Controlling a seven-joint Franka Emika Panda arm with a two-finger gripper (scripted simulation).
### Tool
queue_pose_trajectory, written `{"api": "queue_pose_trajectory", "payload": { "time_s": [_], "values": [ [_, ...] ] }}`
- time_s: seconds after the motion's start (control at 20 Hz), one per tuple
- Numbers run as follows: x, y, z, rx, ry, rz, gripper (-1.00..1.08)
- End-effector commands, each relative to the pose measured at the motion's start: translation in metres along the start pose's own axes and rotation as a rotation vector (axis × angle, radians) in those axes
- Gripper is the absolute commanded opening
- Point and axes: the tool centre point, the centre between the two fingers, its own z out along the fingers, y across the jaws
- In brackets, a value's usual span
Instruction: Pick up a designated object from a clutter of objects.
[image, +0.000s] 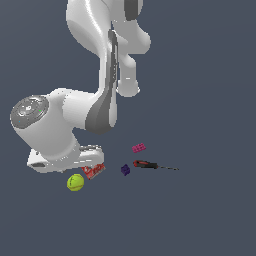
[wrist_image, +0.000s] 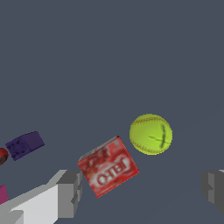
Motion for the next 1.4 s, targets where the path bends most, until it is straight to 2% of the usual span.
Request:
{"api": "queue_pose_trajectory", "payload": {
  "time_s": [0.0,0.5,0.9,1.35],
  "values": [
    [0.004,0.013,0.017,0.000,0.003,-0.022,1.00],
    [0.009,0.040,0.059,-0.001,0.007,-0.069,1.00],
    [0.009,0.042,0.066,-0.001,0.006,-0.071,1.00],
    [0.008,0.042,0.109,-0.001,0.007,-0.073,1.00]
  ]
}}
